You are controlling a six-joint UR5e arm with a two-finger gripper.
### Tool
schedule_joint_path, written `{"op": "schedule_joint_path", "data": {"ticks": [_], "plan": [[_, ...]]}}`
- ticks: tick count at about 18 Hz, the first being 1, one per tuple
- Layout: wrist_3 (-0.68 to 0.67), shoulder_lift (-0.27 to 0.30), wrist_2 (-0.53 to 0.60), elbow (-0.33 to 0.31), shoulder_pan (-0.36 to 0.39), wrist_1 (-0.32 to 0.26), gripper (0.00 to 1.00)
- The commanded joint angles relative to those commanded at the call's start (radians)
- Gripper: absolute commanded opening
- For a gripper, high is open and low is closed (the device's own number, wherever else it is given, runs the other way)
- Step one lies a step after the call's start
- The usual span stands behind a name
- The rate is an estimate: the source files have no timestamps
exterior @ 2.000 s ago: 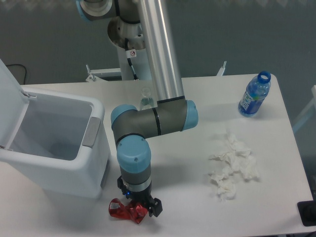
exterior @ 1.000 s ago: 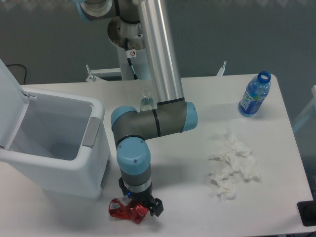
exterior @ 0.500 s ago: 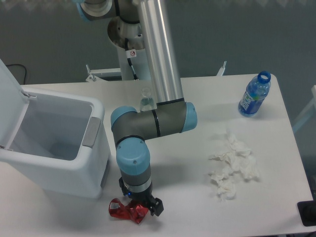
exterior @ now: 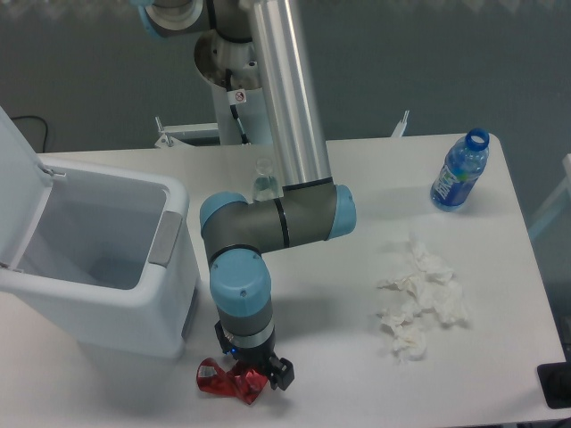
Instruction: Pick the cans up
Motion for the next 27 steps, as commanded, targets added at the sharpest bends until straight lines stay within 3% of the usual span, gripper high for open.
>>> {"op": "schedule_joint_path", "data": {"ticks": [9,15,27], "plan": [[0.002,0.000,0.002,-0.002,0.000,-0.002,0.70],[0.003,0.002,0.002,-0.002,0.000,-0.002,0.58],[0.014,0.026,0.000,0.006,0.014,-0.002,0.55]]}}
